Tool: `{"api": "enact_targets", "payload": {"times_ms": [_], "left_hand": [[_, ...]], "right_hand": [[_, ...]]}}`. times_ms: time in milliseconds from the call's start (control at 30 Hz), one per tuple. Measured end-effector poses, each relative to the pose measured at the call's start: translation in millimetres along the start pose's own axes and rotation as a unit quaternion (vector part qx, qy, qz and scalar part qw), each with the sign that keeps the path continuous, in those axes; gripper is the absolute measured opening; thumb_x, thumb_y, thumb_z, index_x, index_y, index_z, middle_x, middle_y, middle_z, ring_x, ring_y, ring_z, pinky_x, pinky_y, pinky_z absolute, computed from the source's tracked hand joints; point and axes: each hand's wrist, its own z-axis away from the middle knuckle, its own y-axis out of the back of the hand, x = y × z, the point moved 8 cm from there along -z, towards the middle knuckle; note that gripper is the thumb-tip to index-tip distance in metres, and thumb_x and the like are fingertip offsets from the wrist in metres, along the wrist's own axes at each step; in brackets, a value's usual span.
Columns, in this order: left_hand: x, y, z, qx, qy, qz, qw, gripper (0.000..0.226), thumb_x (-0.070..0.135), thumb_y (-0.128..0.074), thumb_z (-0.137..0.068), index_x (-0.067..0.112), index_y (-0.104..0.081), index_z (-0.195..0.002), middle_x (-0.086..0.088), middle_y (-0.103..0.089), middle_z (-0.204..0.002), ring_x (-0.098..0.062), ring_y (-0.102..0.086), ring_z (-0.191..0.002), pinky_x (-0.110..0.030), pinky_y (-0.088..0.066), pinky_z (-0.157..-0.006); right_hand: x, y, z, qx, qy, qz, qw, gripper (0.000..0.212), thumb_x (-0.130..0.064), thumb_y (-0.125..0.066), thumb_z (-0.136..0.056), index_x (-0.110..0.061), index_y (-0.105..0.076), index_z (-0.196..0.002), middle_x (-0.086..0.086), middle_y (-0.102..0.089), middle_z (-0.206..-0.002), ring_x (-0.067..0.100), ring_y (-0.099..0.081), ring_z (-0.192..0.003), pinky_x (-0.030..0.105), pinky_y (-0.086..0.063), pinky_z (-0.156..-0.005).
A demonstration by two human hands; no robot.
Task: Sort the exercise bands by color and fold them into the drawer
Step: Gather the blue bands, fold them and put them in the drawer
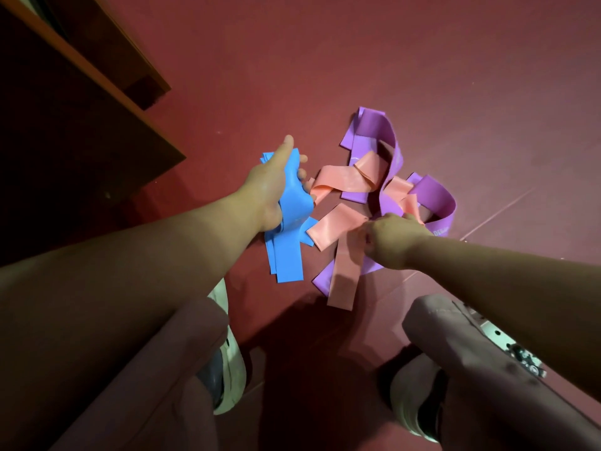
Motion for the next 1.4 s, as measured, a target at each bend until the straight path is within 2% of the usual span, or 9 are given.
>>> {"api": "enact_targets", "payload": {"times_ms": [267,333,733,867,967,1100,1200,1267,1400], "left_hand": [[23,-34,27,-0.055,-0.073,-0.075,0.993,0.028,0.040,-0.054,-0.098,0.014,-0.062,-0.093,-0.001,-0.049,-0.066,-0.017,-0.052,-0.054,-0.033,-0.049,-0.065],[34,-42,37,-0.071,-0.093,-0.094,0.989,0.031,0.040,-0.048,-0.100,0.013,-0.063,-0.093,-0.002,-0.050,-0.069,-0.018,-0.055,-0.055,-0.035,-0.049,-0.067],[118,-91,170,-0.071,-0.250,-0.215,0.941,0.041,0.042,-0.034,-0.104,0.020,-0.064,-0.087,-0.001,-0.068,-0.096,-0.012,-0.063,-0.083,-0.024,-0.051,-0.074],[154,-101,236,-0.054,-0.313,-0.239,0.918,0.042,0.046,-0.035,-0.103,0.028,-0.067,-0.085,-0.008,-0.066,-0.107,-0.018,-0.059,-0.095,-0.030,-0.046,-0.086],[174,-103,290,-0.050,-0.335,-0.235,0.911,0.044,0.052,-0.035,-0.101,0.032,-0.070,-0.085,-0.011,-0.065,-0.117,-0.021,-0.060,-0.100,-0.038,-0.049,-0.094],[189,-103,355,-0.049,-0.359,-0.218,0.906,0.044,0.054,-0.035,-0.100,0.035,-0.072,-0.086,-0.006,-0.064,-0.121,-0.020,-0.059,-0.111,-0.038,-0.047,-0.101],[187,-107,396,-0.086,-0.366,-0.191,0.907,0.043,0.052,-0.032,-0.101,0.032,-0.070,-0.099,0.003,-0.066,-0.107,-0.013,-0.062,-0.102,-0.026,-0.050,-0.090],[181,-110,412,-0.108,-0.365,-0.188,0.905,0.043,0.050,-0.031,-0.103,0.029,-0.067,-0.105,0.006,-0.068,-0.100,-0.007,-0.064,-0.094,-0.022,-0.050,-0.084],[170,-104,429,-0.117,-0.365,-0.170,0.908,0.044,0.053,-0.034,-0.101,0.029,-0.070,-0.108,0.003,-0.070,-0.116,-0.012,-0.063,-0.112,-0.028,-0.048,-0.098]], "right_hand": [[-7,50,18,0.025,-0.039,-0.270,0.962,0.035,-0.020,-0.049,-0.093,-0.018,-0.060,-0.126,0.006,-0.066,-0.103,0.026,-0.065,-0.096,0.029,-0.049,-0.081],[-13,71,26,0.055,-0.042,-0.311,0.948,0.033,-0.019,-0.050,-0.093,-0.020,-0.063,-0.124,0.006,-0.066,-0.116,0.025,-0.063,-0.103,0.028,-0.046,-0.084],[-47,196,135,0.106,0.003,-0.326,0.939,0.046,-0.013,-0.056,-0.090,-0.019,-0.055,-0.135,0.002,-0.063,-0.110,0.017,-0.056,-0.092,0.023,-0.041,-0.078],[-60,254,192,0.173,0.020,-0.398,0.901,0.052,-0.010,-0.060,-0.089,-0.010,-0.049,-0.141,0.004,-0.059,-0.132,0.016,-0.056,-0.118,0.019,-0.044,-0.096],[-75,291,247,0.211,0.043,-0.472,0.855,0.035,-0.006,-0.056,-0.091,-0.011,-0.062,-0.125,-0.002,-0.062,-0.116,0.008,-0.052,-0.103,0.000,-0.040,-0.065],[-85,319,303,0.294,0.030,-0.529,0.795,0.050,-0.010,-0.057,-0.088,-0.014,-0.051,-0.138,0.001,-0.055,-0.131,0.011,-0.049,-0.106,0.020,-0.039,-0.081],[-98,328,337,0.312,0.053,-0.590,0.743,0.038,-0.012,-0.054,-0.089,-0.019,-0.061,-0.126,-0.006,-0.061,-0.114,0.008,-0.054,-0.098,0.023,-0.039,-0.075],[-110,331,356,0.304,0.090,-0.599,0.735,0.028,-0.013,-0.053,-0.090,-0.021,-0.067,-0.112,-0.012,-0.065,-0.101,-0.001,-0.054,-0.087,0.021,-0.039,-0.070],[-121,328,373,0.331,0.111,-0.566,0.746,0.022,-0.018,-0.052,-0.092,-0.012,-0.068,-0.107,0.000,-0.071,-0.101,0.006,-0.053,-0.080,0.023,-0.040,-0.069]]}}
